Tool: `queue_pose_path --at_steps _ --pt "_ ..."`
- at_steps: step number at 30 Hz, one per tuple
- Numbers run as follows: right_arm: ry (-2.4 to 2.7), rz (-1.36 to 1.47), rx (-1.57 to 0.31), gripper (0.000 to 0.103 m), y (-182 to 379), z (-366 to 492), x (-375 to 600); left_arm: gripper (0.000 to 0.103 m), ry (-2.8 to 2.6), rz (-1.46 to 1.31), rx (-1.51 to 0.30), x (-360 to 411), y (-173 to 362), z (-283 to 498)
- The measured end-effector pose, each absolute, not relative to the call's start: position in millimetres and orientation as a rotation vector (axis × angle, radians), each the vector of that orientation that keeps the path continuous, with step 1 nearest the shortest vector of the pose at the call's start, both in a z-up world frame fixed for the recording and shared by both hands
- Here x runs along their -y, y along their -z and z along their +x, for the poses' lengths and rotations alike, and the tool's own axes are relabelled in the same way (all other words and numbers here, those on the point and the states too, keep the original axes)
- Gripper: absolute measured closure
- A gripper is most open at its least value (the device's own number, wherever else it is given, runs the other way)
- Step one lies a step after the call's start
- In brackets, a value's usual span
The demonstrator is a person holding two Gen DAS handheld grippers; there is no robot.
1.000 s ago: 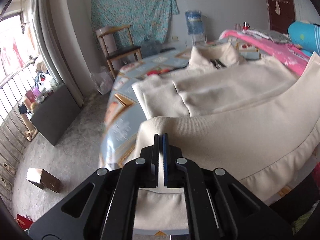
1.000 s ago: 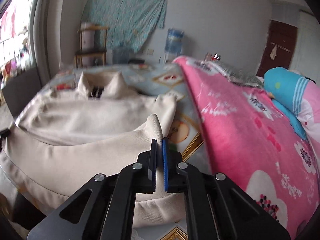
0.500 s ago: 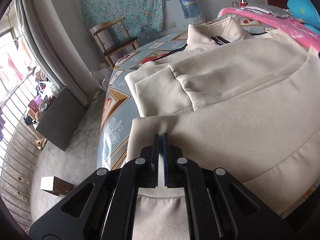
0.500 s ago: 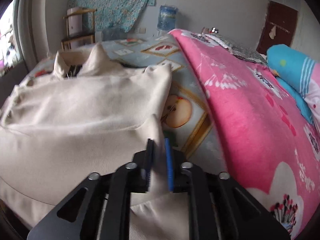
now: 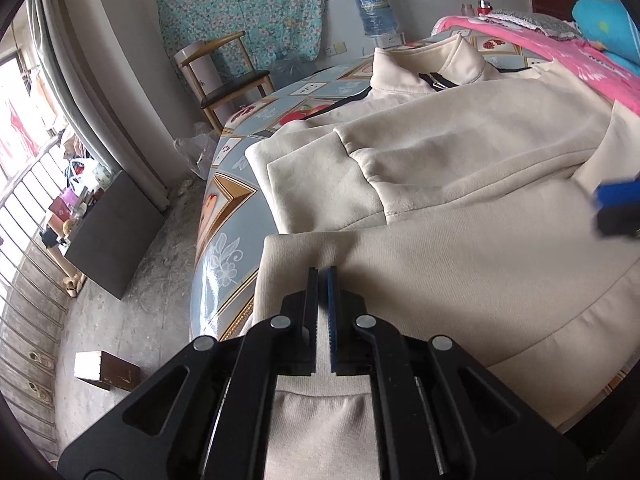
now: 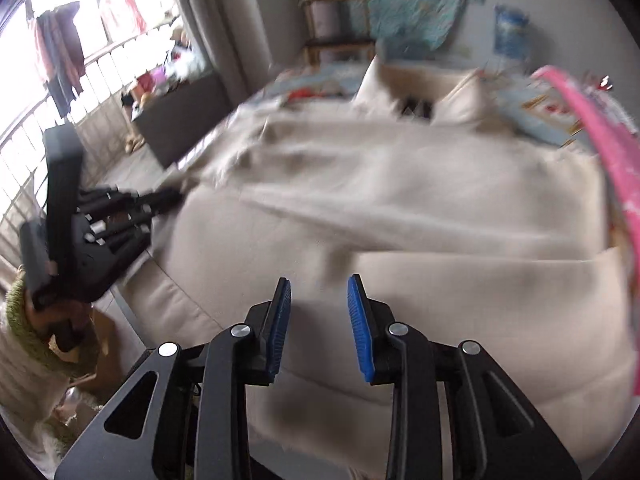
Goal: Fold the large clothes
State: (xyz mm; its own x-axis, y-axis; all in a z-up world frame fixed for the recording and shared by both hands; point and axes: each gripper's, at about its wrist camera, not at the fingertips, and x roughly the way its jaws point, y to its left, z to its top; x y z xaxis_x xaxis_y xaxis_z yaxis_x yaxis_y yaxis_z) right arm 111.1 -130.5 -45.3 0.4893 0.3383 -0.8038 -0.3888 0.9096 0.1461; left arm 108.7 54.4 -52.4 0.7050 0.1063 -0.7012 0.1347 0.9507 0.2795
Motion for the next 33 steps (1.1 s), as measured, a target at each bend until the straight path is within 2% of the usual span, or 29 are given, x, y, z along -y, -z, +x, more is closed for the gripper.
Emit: queue_pose_path --at_steps 2,5,7,9,12,14,20,28,33 --pt "-0.41 -0.101 -0.954 0.079 45 119 127 0.096 0.014 0.286 -0.79 -63 45 106" --pt "-0.401 -0.066 -0.968 0.079 48 127 134 0.088 0.035 0.164 -0.739 -83 21 92" --pt "-0.4 -0.065 -0.959 0.08 49 124 134 0.087 0.125 0.07 -0.715 -86 7 81" --pt "-0.383 -0.09 -0.939 0.08 50 120 130 0.084 0.276 0.0 -0.753 -73 4 75" --pt "-0.373 -0.089 -0.939 0.08 50 123 127 0.084 0.436 -0.111 -0.826 -46 21 74" --pt "-0.378 -0.038 -0.961 0.08 44 124 136 0.084 0.439 -0.083 -0.881 -27 39 78" --pt "-0.477 -0.005 -0.834 0.08 -9 65 161 0.085 0.389 -0.064 -0.939 -20 58 84" --pt "-0.451 -0.077 -0.936 0.08 44 44 146 0.088 0.37 -0.044 -0.939 -21 54 86" --pt "-0.404 -0.025 -0.922 0.08 25 47 167 0.092 0.369 -0.034 -0.941 -23 53 86"
